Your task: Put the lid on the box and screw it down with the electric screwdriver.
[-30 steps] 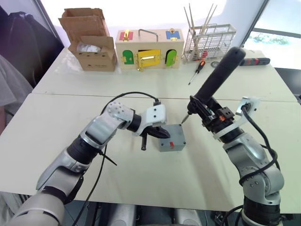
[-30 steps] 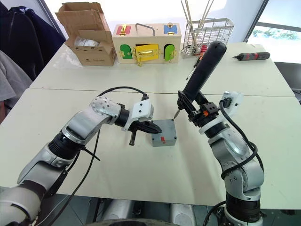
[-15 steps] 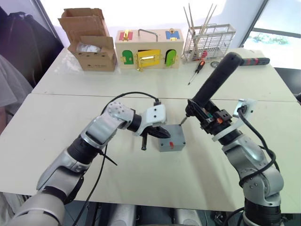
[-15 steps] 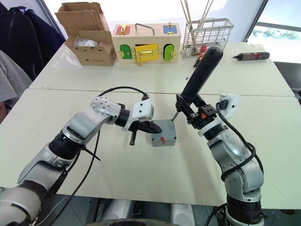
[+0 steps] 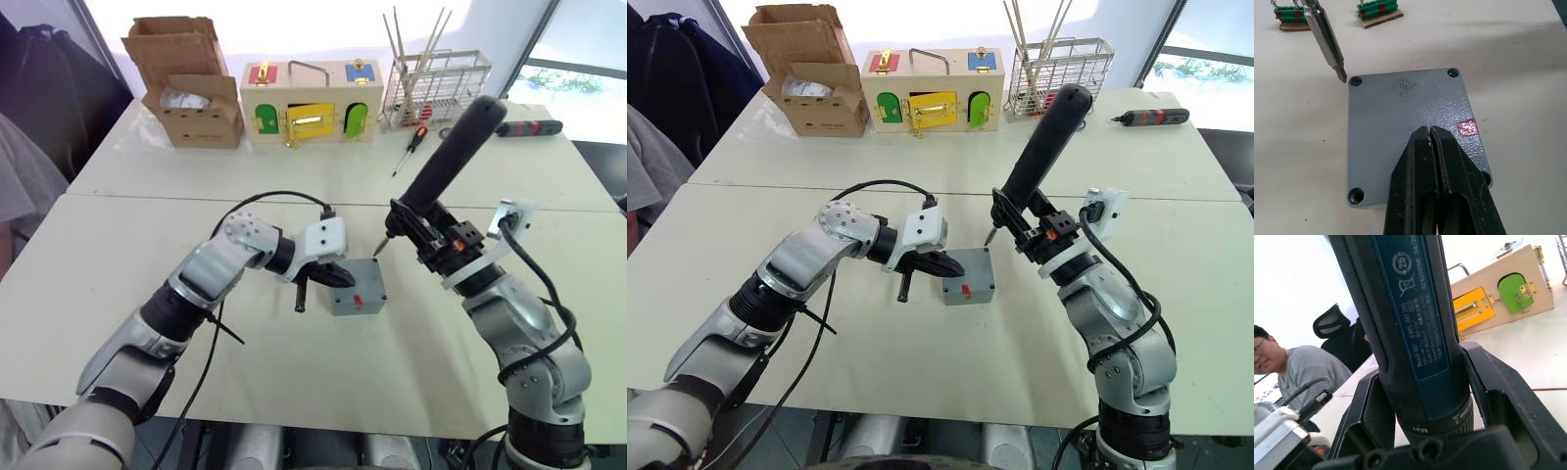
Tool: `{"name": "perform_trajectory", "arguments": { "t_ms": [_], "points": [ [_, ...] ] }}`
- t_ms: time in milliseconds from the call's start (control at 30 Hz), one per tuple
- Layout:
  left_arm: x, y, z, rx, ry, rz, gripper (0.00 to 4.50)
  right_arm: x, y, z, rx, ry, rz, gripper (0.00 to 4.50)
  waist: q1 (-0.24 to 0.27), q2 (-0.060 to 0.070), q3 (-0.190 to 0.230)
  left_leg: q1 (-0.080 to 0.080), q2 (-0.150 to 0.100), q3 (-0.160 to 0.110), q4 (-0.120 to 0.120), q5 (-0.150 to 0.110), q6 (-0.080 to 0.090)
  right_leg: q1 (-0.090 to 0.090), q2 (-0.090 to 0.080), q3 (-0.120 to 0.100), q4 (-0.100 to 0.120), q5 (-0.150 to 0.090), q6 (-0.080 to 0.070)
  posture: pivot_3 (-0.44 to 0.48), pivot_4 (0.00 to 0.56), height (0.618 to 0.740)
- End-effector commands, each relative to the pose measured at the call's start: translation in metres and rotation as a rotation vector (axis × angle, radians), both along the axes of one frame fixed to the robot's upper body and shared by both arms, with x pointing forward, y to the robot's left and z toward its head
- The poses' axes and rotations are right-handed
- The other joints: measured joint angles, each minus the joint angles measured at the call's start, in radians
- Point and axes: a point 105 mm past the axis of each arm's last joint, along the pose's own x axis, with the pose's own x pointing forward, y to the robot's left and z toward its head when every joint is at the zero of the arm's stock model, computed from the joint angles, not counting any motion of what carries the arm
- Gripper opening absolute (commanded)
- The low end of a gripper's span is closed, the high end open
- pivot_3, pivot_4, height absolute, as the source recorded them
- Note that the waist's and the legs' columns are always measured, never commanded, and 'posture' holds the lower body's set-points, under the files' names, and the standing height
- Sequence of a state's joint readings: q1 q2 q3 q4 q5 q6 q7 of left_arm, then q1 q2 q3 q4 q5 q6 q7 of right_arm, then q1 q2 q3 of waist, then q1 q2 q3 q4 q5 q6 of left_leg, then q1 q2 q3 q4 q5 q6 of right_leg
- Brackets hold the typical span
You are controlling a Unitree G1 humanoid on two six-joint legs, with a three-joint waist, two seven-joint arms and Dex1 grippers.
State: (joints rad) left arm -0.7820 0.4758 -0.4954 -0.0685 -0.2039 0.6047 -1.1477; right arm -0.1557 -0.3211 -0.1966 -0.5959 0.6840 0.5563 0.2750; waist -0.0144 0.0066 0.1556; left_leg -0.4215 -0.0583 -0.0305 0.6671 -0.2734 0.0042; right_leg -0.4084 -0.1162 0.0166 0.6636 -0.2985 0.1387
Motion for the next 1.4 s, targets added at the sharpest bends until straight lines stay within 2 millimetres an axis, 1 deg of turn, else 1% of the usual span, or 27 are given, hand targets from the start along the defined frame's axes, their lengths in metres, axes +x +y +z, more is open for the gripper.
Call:
{"name": "perform_trajectory", "arguments": {
  "t_ms": [33,167,433,733,1033,1300,1367,1400],
  "points": [
    [0.001,0.003,-0.005,0.018,0.000,0.016,0.00,-0.015,0.003,0.027,0.000,-0.111,0.028,1.85,0.000,0.000,0.000,0.000,0.000,0.000,0.000,0.000,0.000,0.000,0.000,0.000,0.000,0.000,0.000,0.000,0.150,0.739],
    [0.001,0.002,-0.005,0.016,0.000,0.014,0.00,-0.017,0.006,0.023,-0.008,-0.095,0.039,1.85,0.000,0.000,0.000,0.000,0.000,0.000,0.000,0.000,0.000,0.000,0.000,0.000,0.000,0.000,0.000,0.000,0.150,0.739],
    [0.002,0.001,-0.004,0.016,-0.003,0.011,0.00,-0.016,0.010,0.016,-0.006,-0.073,0.044,1.85,0.000,0.000,0.000,0.000,0.000,0.000,0.000,0.000,0.000,0.000,0.000,0.000,0.000,0.000,0.000,0.000,0.150,0.739],
    [0.004,0.004,-0.003,0.017,-0.008,0.022,0.00,-0.008,0.002,0.008,-0.030,-0.070,0.009,1.85,0.000,0.000,0.000,0.000,0.000,0.000,0.000,0.000,0.000,0.000,0.000,0.000,0.000,0.000,0.000,0.000,0.150,0.739],
    [0.002,0.004,-0.004,0.017,-0.004,0.024,0.00,-0.008,0.001,0.006,-0.036,-0.066,0.009,1.85,0.000,0.000,0.000,0.000,0.000,0.000,0.000,0.000,0.000,0.000,0.000,0.000,0.000,0.000,0.000,0.000,0.150,0.739],
    [-0.001,0.005,-0.007,0.029,0.018,0.015,0.00,-0.013,0.026,-0.004,-0.129,-0.066,0.089,1.85,-0.001,0.000,0.000,0.002,0.000,0.000,0.000,0.000,0.000,0.001,0.000,0.000,0.000,0.000,0.000,0.000,0.150,0.739],
    [0.001,0.007,-0.012,0.055,0.021,0.026,0.00,-0.013,0.029,-0.006,-0.157,-0.075,0.094,1.85,-0.001,-0.001,-0.001,0.003,0.000,0.000,0.000,0.000,0.000,0.002,0.000,0.000,0.000,0.000,0.000,0.000,0.150,0.739],
    [0.005,0.010,-0.019,0.088,0.015,0.045,0.00,-0.013,0.030,-0.007,-0.173,-0.077,0.095,1.85,-0.002,-0.001,-0.001,0.003,0.000,0.000,0.000,0.000,0.000,0.003,0.000,0.000,0.000,0.000,0.000,0.000,0.150,0.739]
  ]
}}
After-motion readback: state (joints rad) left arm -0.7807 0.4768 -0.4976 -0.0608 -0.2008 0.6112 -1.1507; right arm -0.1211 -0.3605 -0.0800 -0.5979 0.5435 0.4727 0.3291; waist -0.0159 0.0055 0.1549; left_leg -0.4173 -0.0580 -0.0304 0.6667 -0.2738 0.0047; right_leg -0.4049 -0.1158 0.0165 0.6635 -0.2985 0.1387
